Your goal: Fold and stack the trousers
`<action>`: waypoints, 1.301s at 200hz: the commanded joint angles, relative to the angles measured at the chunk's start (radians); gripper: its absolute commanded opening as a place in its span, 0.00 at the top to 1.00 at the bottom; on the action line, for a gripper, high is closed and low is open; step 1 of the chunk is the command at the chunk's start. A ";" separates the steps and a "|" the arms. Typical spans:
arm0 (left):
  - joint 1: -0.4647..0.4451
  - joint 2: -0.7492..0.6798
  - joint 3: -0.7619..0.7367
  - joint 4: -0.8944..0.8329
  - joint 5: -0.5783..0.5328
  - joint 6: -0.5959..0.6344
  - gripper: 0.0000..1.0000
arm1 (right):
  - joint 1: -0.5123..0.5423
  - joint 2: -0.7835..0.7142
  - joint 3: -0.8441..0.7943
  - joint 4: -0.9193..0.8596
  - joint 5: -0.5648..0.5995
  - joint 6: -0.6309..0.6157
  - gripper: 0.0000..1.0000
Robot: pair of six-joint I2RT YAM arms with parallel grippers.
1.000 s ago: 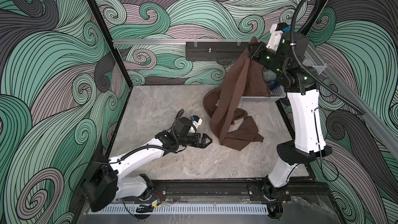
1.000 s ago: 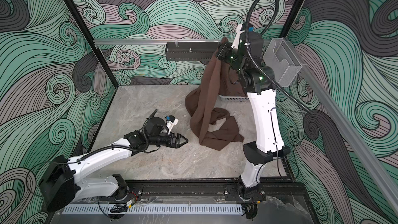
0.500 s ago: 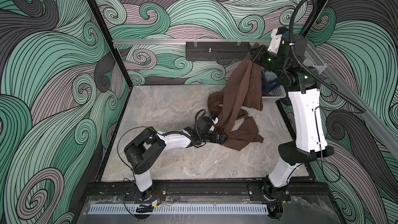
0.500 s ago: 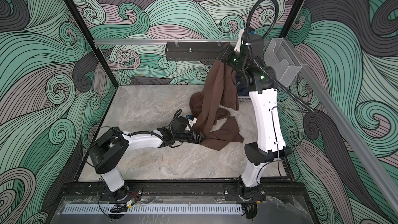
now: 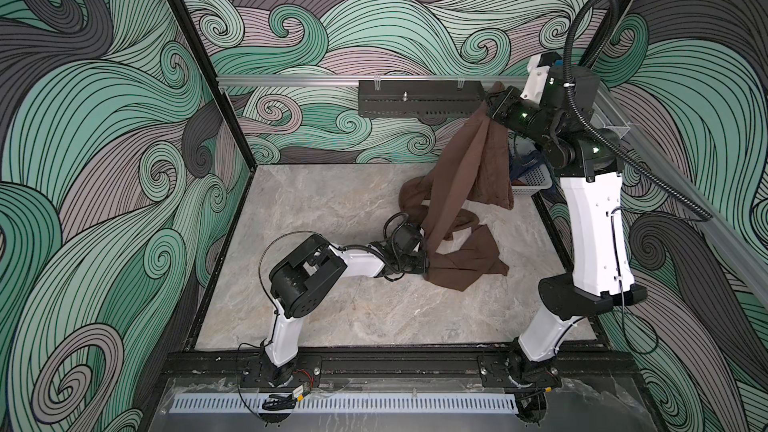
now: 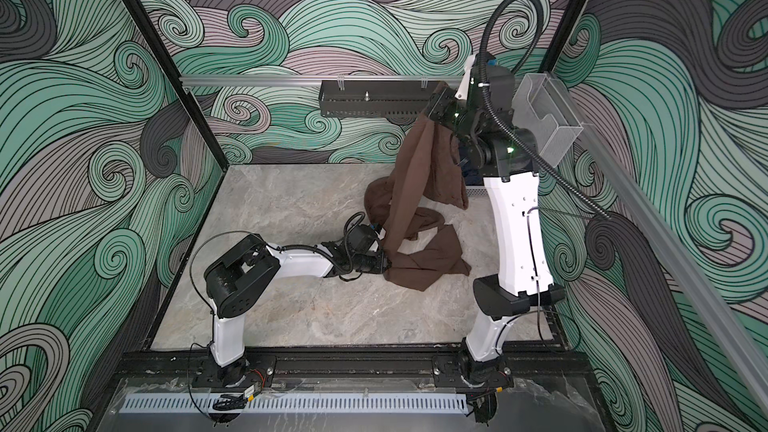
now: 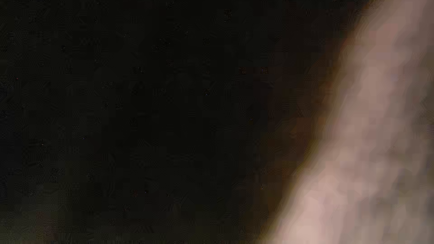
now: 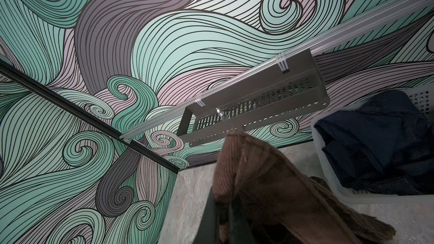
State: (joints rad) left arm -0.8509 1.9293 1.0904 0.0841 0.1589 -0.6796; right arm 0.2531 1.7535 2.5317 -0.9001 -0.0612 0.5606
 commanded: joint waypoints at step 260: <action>0.724 -1.028 -0.268 -0.952 -0.019 0.143 0.96 | -0.017 -0.614 -1.118 0.342 0.172 0.052 1.00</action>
State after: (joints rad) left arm -0.1307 0.9325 0.8696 -0.7971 0.0498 -0.4263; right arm 0.2623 1.2263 1.4662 -0.6506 0.0029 0.6357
